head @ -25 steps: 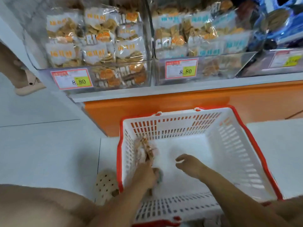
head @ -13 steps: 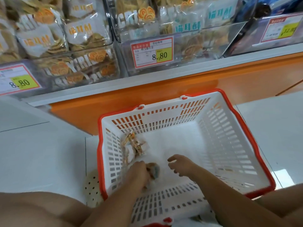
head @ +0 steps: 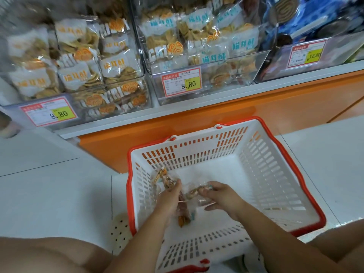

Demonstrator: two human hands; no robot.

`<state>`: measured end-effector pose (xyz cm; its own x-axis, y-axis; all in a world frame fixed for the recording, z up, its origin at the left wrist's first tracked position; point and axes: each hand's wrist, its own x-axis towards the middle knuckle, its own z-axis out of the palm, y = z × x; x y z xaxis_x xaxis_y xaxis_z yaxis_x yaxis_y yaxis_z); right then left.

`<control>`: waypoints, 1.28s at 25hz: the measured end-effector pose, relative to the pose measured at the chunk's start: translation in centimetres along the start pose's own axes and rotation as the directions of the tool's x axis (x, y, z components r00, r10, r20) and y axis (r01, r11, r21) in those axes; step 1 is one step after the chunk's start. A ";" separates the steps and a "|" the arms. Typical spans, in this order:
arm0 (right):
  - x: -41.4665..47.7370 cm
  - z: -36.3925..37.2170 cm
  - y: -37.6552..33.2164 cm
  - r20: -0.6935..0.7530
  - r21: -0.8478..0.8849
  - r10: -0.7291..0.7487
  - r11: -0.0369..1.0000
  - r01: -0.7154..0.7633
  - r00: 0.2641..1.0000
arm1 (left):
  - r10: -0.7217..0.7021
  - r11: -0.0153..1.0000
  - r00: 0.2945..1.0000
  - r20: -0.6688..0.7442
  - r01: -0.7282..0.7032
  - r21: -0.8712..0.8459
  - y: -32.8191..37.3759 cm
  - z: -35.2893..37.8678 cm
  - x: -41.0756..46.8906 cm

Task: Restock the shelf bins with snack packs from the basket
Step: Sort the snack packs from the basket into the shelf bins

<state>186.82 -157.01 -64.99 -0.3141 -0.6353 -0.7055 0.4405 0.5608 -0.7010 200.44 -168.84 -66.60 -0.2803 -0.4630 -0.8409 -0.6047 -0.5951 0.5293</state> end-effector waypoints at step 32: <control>-5.0 -2.3 -5.1 -0.120 -0.164 -0.254 0.959 0.233 0.960 | 0.391 0.920 0.895 0.213 -0.387 -0.065 5.4 0.8 -7.1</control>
<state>184.29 -155.45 -58.12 -0.5139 -0.6888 -0.5114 0.2113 0.4761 -0.8536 198.53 -168.25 -57.84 -0.6467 -0.5071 -0.5697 -0.3994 -0.4112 0.8194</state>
